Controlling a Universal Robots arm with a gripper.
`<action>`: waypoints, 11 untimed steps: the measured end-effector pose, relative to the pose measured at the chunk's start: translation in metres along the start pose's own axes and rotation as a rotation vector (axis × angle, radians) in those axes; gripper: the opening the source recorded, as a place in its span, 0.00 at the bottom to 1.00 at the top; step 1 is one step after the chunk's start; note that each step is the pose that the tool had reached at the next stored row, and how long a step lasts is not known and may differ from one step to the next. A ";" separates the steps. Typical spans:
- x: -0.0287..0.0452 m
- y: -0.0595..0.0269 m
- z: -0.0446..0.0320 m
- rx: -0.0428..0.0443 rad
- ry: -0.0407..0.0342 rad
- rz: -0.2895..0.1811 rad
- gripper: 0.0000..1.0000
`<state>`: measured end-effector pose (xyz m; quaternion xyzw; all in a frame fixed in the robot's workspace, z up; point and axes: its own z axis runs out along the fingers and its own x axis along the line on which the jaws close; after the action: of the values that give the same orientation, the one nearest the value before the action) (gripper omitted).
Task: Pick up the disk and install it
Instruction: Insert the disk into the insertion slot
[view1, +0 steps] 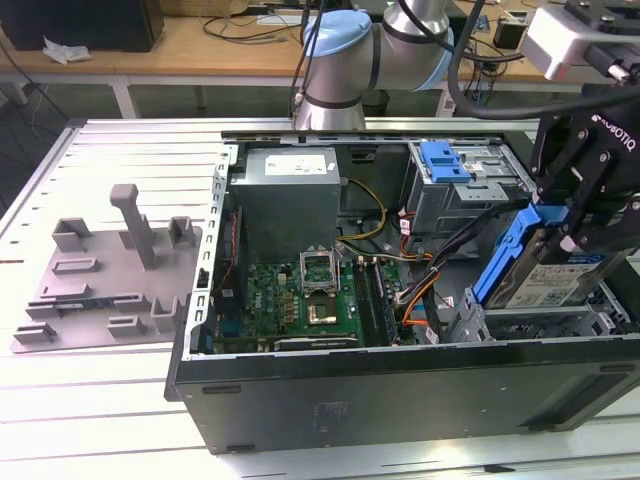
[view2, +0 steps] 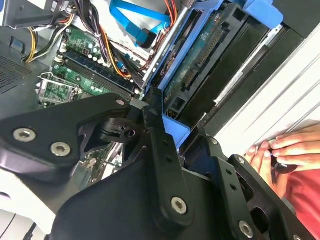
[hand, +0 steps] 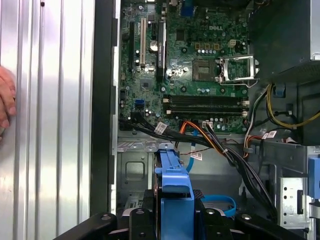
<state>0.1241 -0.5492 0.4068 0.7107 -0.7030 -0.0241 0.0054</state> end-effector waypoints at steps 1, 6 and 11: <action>0.0000 0.0000 0.0004 0.0002 0.0000 0.000 0.37; 0.0003 0.0000 0.0014 0.0002 0.0000 0.000 0.45; 0.0003 0.0000 0.0014 0.0003 0.0000 0.000 0.45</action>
<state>0.1241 -0.5495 0.4054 0.7107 -0.7031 -0.0240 0.0053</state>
